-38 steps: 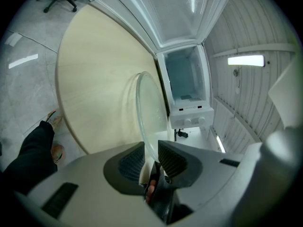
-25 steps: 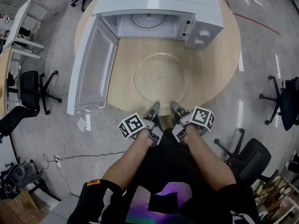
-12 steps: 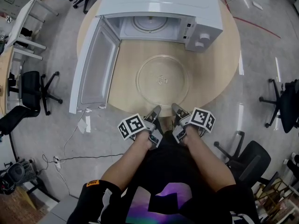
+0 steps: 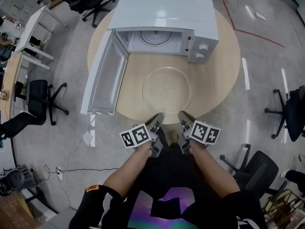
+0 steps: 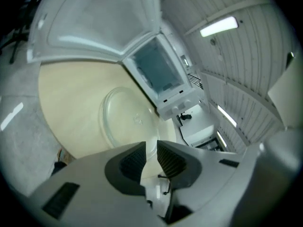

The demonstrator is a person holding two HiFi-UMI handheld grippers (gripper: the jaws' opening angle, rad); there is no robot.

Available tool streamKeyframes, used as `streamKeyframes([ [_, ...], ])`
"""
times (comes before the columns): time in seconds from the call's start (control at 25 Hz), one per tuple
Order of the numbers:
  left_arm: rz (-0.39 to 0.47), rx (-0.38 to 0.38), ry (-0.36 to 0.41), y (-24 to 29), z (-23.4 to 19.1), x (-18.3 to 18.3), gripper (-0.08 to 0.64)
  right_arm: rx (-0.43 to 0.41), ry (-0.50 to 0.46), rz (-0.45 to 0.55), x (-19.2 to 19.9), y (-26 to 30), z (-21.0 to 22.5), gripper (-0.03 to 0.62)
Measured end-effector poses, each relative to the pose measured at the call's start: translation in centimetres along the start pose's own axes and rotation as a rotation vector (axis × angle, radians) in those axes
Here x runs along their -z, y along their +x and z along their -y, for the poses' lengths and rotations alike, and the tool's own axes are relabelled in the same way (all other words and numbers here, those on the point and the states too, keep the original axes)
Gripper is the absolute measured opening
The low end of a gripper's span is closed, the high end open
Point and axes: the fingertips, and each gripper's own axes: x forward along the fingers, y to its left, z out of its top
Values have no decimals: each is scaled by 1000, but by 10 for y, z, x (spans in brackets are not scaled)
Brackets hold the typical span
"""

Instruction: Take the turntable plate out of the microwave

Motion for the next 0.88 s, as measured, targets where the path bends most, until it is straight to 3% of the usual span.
streamKeyframes([
  [0.2,117,14,367,-37,64,-32,69,-11,-458,113,-32,-31,-67,55],
  [0.32,191,7,563,-59,97,-42,48,-22,-611,180,-41,-49,-99,55],
  [0.44,240,6,718,-77,122,-44,48,-26,-688,238,-44,-64,-124,46],
  [0.52,259,12,781,-87,133,-43,48,-23,-719,272,-42,-73,-138,44],
  [0.68,278,23,848,-108,144,-45,48,-3,-758,346,-39,-90,-166,41],
  [0.88,321,17,903,-152,148,-64,48,48,-734,455,-32,-111,-199,41],
])
